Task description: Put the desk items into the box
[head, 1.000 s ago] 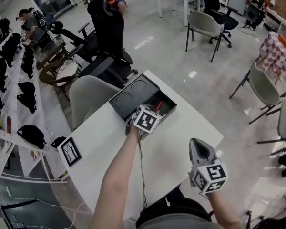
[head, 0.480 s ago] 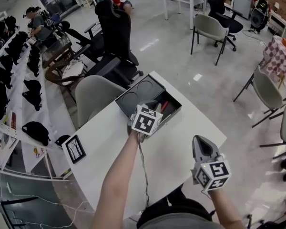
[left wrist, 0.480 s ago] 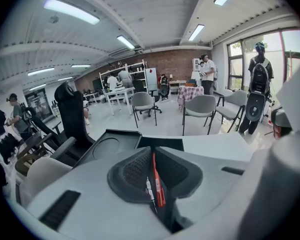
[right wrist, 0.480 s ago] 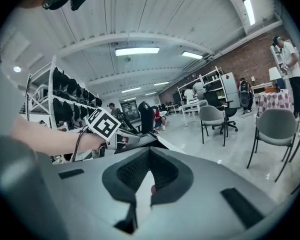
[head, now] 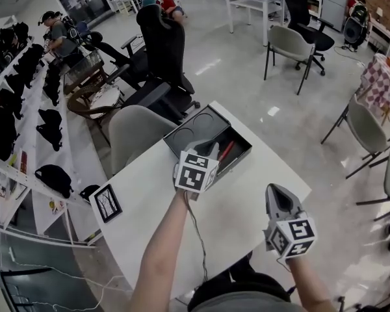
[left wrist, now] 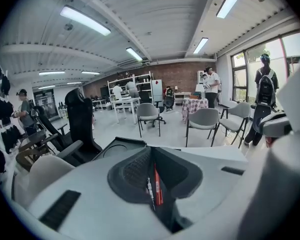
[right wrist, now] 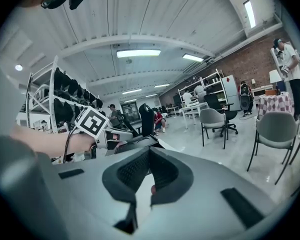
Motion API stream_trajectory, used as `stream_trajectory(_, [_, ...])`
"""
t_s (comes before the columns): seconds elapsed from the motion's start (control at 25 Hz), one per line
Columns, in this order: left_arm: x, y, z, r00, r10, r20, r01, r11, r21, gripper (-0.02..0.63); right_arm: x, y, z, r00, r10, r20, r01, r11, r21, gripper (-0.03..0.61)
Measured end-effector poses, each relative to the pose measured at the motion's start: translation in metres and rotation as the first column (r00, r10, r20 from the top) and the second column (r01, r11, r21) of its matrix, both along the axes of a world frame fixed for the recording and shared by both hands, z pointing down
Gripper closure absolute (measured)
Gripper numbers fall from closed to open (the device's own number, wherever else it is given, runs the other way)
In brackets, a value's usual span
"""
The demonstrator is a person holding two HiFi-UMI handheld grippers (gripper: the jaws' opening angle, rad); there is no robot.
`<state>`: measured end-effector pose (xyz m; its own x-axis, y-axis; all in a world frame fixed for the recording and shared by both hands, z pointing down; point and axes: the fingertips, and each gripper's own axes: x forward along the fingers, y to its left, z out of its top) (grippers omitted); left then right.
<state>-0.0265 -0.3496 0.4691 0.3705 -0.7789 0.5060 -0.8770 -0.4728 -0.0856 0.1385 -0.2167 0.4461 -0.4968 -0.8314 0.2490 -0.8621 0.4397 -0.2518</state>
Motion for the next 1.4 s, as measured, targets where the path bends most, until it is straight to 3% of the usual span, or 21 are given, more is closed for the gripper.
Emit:
stream_trajectory(0.8, [-0.043, 0.066, -0.028, 0.977, -0.115, -0.177, 0.133, 0.986, 0.095, 0.606, -0.017, -0.004, -0.011, 1.0, -0.019, -0.003, 0.019, 1.0, 0.024, 0.575])
stream_trajectory(1.4, [-0.067, 0.12, -0.018, 0.942, -0.206, -0.266, 0.239, 0.966, 0.099, 0.606, -0.023, -0.003, -0.012, 1.0, -0.024, -0.009, 0.024, 0.999, 0.032, 0.575])
